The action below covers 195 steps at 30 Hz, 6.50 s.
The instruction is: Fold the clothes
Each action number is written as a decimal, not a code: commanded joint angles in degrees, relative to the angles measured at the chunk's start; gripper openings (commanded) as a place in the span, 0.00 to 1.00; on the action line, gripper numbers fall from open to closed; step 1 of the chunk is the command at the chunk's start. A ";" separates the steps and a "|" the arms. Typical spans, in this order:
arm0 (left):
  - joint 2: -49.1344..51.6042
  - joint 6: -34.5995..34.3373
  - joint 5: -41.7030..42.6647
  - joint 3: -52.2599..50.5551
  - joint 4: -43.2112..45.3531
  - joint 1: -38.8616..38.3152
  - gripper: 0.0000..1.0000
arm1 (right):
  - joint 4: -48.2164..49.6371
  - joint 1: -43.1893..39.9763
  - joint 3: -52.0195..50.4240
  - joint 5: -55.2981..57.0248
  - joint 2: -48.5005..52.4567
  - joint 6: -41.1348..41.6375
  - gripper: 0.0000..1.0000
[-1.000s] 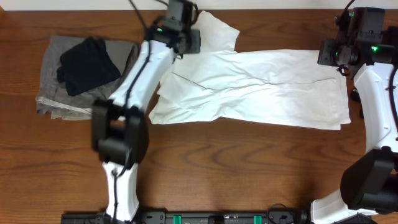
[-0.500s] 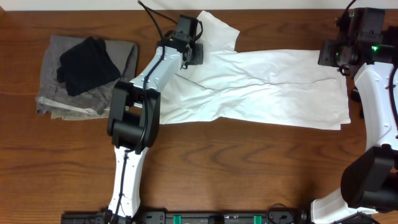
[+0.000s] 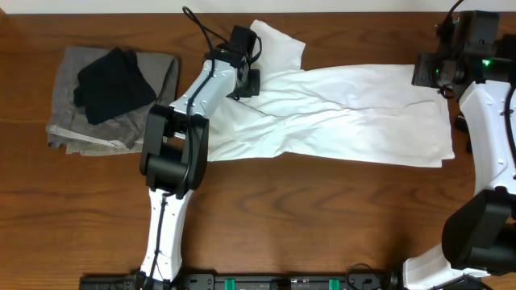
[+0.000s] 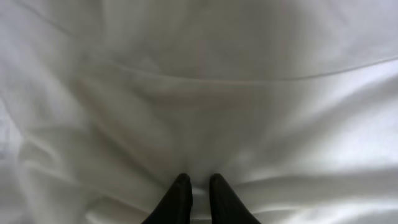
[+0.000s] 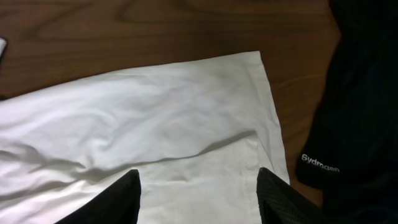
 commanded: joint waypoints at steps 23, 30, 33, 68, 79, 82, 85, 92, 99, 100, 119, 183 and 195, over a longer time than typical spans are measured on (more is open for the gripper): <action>-17.62 2.95 -0.44 0.42 17.62 -0.87 0.49 | -0.46 -0.42 -0.59 -3.19 1.33 0.33 0.69; -10.10 5.22 -0.46 0.42 28.72 -0.09 0.49 | 4.50 -0.39 -0.59 -3.10 5.55 0.28 0.70; -4.98 5.95 -0.46 0.42 32.48 -0.15 0.49 | 6.21 -0.39 -0.59 -3.13 7.93 0.31 0.70; 4.22 11.89 -4.33 1.18 26.10 1.31 0.46 | 9.22 -0.26 -0.59 -2.45 13.42 -1.38 0.69; 2.47 11.69 -4.33 1.31 34.73 1.38 0.48 | 8.79 -0.31 -0.59 -2.47 13.42 -1.38 0.70; 4.09 11.72 -4.33 1.31 37.64 1.38 0.48 | 8.70 -0.31 -0.59 -2.45 13.42 -1.38 0.70; 6.19 11.72 -4.37 1.31 39.95 1.38 0.48 | 8.31 -0.31 -0.59 -2.45 13.42 -1.38 0.70; 11.04 11.74 -4.35 1.31 43.19 1.70 0.48 | 7.85 -0.31 -0.59 -2.21 13.42 -1.38 0.69; 13.09 11.72 -4.35 1.31 42.62 2.51 0.43 | 7.15 -0.39 -0.59 0.48 13.42 -1.36 0.74; 13.20 11.72 -4.35 1.31 42.45 2.64 0.41 | 6.97 -0.52 -0.59 0.96 13.49 -1.38 0.78; 13.16 11.69 -4.31 1.33 41.22 2.71 0.19 | 20.70 -8.85 -0.57 -5.46 23.67 -8.74 0.82; 4.31 11.69 1.33 1.40 39.06 2.75 0.08 | 39.17 -8.57 3.02 -8.31 34.86 -6.93 0.01; -2.78 11.72 2.45 1.38 33.27 2.75 0.07 | 35.39 -8.15 3.58 -8.68 28.13 -6.88 0.01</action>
